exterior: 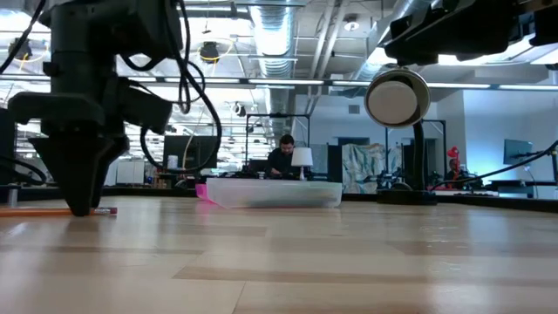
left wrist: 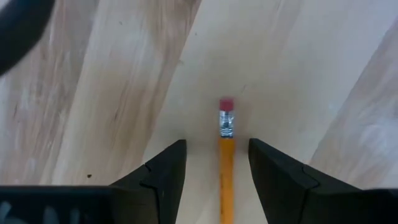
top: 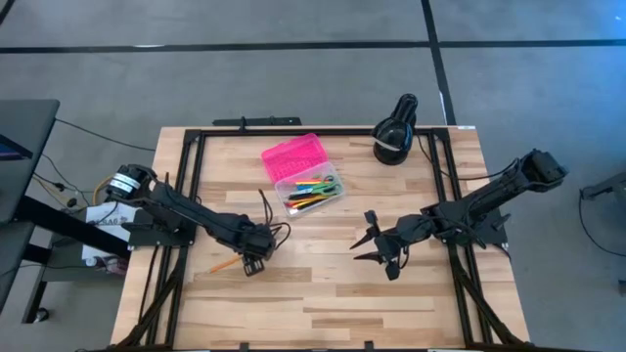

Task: Pick & place school supplies into a supply box
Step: Put the orange pencil into the pink supply box

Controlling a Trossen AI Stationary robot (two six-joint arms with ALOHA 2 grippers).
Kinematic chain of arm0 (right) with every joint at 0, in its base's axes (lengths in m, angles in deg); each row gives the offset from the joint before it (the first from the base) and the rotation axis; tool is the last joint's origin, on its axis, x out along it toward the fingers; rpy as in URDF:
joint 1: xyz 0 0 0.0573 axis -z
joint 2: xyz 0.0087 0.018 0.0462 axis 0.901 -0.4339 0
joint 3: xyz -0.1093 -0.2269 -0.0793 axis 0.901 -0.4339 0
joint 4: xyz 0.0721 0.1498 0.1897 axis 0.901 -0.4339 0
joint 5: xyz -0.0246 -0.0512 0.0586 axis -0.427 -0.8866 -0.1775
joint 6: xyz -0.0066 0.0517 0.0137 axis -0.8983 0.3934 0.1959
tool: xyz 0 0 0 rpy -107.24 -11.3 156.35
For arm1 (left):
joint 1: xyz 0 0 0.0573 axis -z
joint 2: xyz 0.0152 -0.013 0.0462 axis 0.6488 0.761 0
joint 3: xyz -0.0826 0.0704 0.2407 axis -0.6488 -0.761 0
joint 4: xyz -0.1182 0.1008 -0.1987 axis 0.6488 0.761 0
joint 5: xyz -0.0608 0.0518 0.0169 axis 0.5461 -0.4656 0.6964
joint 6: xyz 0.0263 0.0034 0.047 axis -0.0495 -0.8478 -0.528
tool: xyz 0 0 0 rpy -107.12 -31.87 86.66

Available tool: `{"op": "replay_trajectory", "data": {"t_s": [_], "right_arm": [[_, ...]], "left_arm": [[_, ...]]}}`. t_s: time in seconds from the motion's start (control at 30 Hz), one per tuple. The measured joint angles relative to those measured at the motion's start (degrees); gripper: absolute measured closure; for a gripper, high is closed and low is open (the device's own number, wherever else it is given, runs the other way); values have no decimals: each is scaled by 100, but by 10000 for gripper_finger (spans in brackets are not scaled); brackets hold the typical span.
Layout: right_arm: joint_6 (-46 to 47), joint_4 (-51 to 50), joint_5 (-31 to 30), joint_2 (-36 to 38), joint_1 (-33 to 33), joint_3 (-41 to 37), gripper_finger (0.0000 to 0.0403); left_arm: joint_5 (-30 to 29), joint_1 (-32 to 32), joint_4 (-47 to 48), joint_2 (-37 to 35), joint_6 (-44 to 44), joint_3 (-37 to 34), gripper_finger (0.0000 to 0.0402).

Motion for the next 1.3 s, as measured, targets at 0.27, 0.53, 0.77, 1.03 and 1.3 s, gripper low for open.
{"op": "replay_trajectory", "data": {"t_s": [0.27,0.53,0.77,1.03,1.3], "right_arm": [[0,4,2,0,-3,3,280],[2,4,2,0,-3,3,280],[3,4,4,0,-3,5,280],[46,2,7,0,-3,5,281],[48,-2,7,0,-3,5,281]], "left_arm": [[40,54,-212,-41,173,-338,233],[47,168,-197,-20,-138,-326,240],[156,192,-21,-17,145,-317,276],[119,199,-63,-17,189,-317,289],[-30,329,-190,-13,246,-324,289]]}}
